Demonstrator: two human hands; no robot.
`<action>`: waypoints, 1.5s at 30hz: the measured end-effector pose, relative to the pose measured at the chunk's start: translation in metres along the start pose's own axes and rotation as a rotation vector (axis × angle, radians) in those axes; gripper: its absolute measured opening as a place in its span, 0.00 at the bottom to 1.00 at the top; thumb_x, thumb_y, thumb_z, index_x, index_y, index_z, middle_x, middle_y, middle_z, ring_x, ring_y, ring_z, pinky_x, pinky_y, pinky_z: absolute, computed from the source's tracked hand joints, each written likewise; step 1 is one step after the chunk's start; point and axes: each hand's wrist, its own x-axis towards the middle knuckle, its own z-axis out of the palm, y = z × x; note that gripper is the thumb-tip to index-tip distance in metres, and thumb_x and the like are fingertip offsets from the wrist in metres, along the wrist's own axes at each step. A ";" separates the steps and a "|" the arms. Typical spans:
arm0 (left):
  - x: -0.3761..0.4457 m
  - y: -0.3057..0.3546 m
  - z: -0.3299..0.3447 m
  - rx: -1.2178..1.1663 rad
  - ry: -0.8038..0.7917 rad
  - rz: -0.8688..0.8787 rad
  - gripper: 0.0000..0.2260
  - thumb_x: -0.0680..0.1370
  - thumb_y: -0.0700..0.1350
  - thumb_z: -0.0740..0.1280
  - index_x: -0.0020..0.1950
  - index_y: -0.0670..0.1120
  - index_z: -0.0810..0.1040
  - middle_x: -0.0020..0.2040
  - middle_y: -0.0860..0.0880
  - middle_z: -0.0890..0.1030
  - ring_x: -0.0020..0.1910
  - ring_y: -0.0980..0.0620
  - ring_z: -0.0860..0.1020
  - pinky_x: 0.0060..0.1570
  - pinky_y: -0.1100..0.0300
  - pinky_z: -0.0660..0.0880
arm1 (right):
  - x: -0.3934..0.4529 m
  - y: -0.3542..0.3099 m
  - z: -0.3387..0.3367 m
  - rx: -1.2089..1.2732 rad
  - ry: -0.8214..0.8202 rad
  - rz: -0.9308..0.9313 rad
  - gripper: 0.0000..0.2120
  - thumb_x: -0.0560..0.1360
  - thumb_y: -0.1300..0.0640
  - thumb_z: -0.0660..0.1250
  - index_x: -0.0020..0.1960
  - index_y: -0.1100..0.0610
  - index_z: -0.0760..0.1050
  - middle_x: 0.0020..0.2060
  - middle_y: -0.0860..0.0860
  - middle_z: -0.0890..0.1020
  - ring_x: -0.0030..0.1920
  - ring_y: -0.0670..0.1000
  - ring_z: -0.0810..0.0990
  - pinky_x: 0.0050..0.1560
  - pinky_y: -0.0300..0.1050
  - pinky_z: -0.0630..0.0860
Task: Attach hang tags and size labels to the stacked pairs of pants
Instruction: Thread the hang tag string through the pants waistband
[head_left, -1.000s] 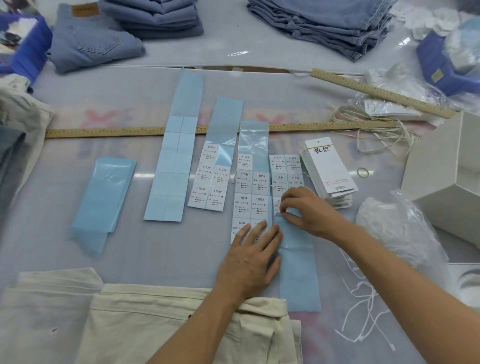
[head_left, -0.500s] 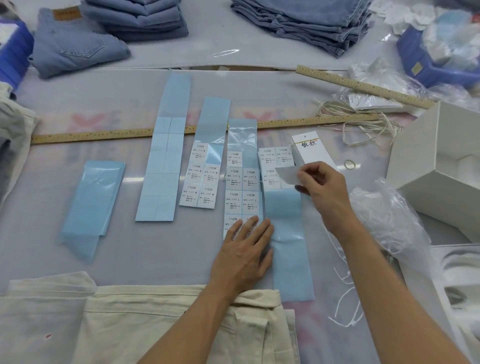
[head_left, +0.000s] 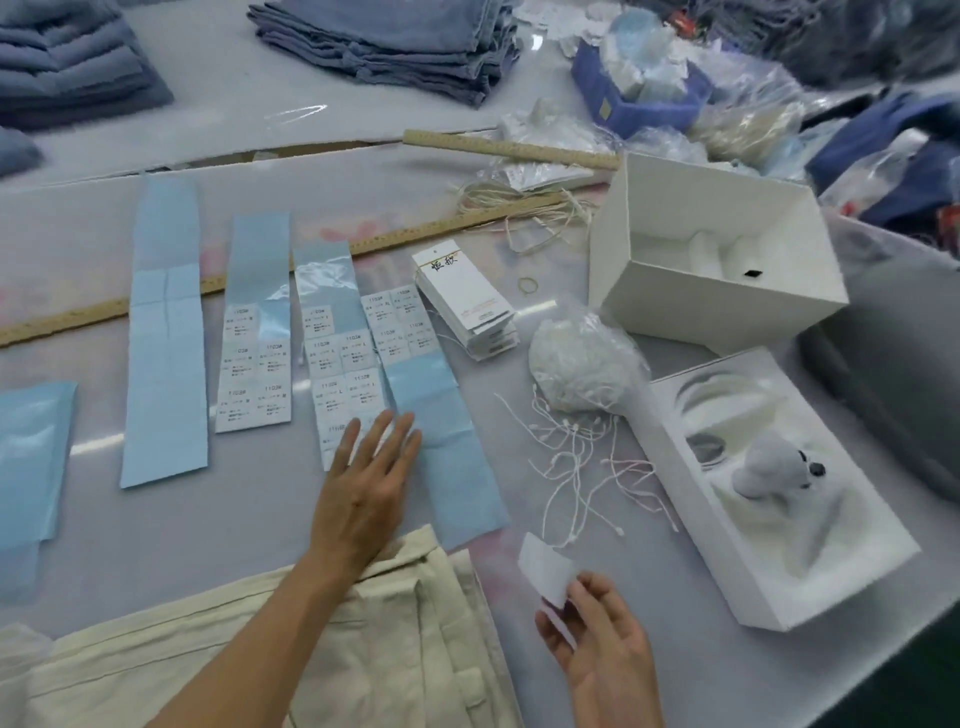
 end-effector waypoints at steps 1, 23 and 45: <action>0.004 0.003 -0.005 -0.030 0.049 -0.003 0.22 0.75 0.29 0.61 0.67 0.38 0.79 0.72 0.40 0.75 0.72 0.37 0.73 0.72 0.36 0.66 | -0.001 -0.002 -0.012 -0.006 0.022 -0.008 0.08 0.78 0.72 0.63 0.43 0.63 0.76 0.32 0.58 0.82 0.34 0.57 0.80 0.30 0.45 0.82; 0.011 0.166 -0.046 -0.551 -0.573 -0.207 0.05 0.82 0.46 0.67 0.51 0.45 0.80 0.51 0.48 0.81 0.54 0.47 0.77 0.49 0.54 0.70 | -0.021 -0.023 -0.099 0.042 0.036 -0.186 0.08 0.79 0.62 0.67 0.44 0.54 0.82 0.42 0.54 0.84 0.43 0.52 0.82 0.49 0.50 0.80; -0.052 0.079 -0.126 -0.655 -0.162 -0.504 0.06 0.78 0.38 0.73 0.51 0.48 0.85 0.44 0.55 0.83 0.40 0.53 0.79 0.44 0.53 0.78 | -0.040 -0.009 -0.062 -0.036 -0.033 -0.194 0.08 0.78 0.69 0.66 0.44 0.59 0.78 0.34 0.52 0.83 0.33 0.47 0.83 0.34 0.42 0.83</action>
